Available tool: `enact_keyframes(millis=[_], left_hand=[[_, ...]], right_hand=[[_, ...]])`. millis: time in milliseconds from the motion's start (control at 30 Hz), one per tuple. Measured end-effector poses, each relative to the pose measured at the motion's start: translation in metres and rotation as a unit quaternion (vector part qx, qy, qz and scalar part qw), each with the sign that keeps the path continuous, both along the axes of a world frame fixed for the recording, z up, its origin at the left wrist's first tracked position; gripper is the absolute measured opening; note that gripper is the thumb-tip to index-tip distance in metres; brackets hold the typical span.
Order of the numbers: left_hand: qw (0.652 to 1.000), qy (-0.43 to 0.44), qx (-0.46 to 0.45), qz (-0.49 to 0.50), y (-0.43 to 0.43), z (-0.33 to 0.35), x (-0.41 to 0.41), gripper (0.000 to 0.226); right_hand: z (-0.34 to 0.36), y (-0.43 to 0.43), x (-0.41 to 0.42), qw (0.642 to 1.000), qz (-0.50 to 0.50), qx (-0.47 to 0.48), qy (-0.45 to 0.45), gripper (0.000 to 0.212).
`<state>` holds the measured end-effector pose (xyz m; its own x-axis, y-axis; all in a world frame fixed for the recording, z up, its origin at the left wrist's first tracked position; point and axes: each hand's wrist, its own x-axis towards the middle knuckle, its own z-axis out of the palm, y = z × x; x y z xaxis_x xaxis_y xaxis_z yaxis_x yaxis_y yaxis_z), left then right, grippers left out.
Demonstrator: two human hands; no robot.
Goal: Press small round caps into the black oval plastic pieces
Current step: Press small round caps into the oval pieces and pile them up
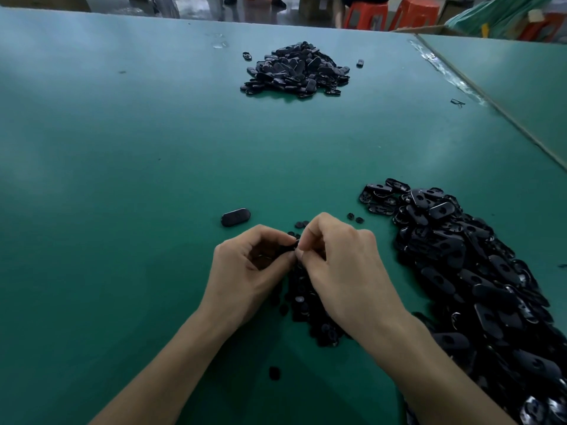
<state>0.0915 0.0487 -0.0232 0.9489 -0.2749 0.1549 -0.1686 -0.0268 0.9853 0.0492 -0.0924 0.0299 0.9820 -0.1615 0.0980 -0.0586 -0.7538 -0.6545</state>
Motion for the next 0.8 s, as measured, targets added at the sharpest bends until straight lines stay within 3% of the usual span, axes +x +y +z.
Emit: enact_keyframes(millis=[267,433,800], left_hand=[[1.000,0.014,-0.026,-0.005,0.000,0.000,0.000,0.024],[0.996,0.040,-0.070,-0.023,0.002,0.003,0.002,0.014],[0.992,0.087,-0.093,-0.018,0.000,0.005,0.003,0.023]], right_hand=[[0.006,-0.015,0.005,0.998,0.052,0.007,-0.017,0.018],[0.008,-0.024,0.010,0.993,0.092,0.067,0.024,0.017],[0.009,-0.024,0.011,0.993,0.069,0.085,0.035,0.009]])
